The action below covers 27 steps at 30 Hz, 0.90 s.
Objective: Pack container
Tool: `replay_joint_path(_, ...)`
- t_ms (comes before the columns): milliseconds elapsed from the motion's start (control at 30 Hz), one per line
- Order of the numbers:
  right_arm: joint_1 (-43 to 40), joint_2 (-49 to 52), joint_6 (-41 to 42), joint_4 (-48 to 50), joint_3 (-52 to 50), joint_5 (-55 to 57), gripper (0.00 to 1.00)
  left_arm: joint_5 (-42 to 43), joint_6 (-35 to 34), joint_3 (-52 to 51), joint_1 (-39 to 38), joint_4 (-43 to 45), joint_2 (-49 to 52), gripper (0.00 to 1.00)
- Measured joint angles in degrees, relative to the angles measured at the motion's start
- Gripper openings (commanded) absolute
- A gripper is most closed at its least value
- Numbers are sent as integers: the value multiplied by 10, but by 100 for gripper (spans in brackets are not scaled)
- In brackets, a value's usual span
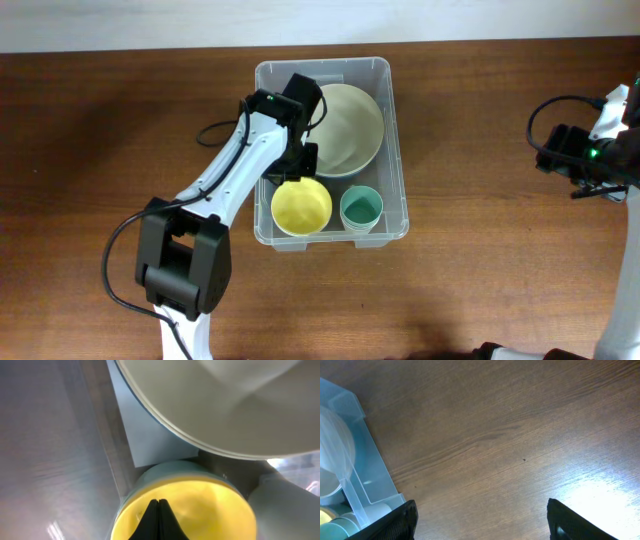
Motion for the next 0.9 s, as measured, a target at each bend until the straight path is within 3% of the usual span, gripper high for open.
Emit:
replay_joint_path(100, 0, 0, 0, 0, 0, 0, 79, -19, 0, 48, 0, -27, -3, 6)
replay_joint_path(167, 0, 0, 0, 0, 0, 0, 79, -41, 3, 86, 0, -36, -13, 44)
replay_joint_path(200, 0, 0, 0, 0, 0, 0, 78, -53, 0, 105, 1, -39, -24, 51)
replay_joint_path(367, 21, 0, -9, 7, 0, 0, 79, -99, 0, 156, 30, -37, -102, 62)
replay_joint_path(533, 95, 0, -13, 65, 0, 10, 84, -116, 0, 166, 125, -32, -145, 71)
replay_joint_path(567, 111, 0, -14, 87, 0, 13, 90, -117, 0, 166, 146, -28, -145, 75)
replay_joint_path(633, 134, 1, -14, 123, 0, 17, 99, -117, 0, 165, 188, -18, -138, 99)
replay_joint_path(900, 176, 26, -21, 219, 0, 24, 99, -116, 0, 162, 284, -15, -130, 99)
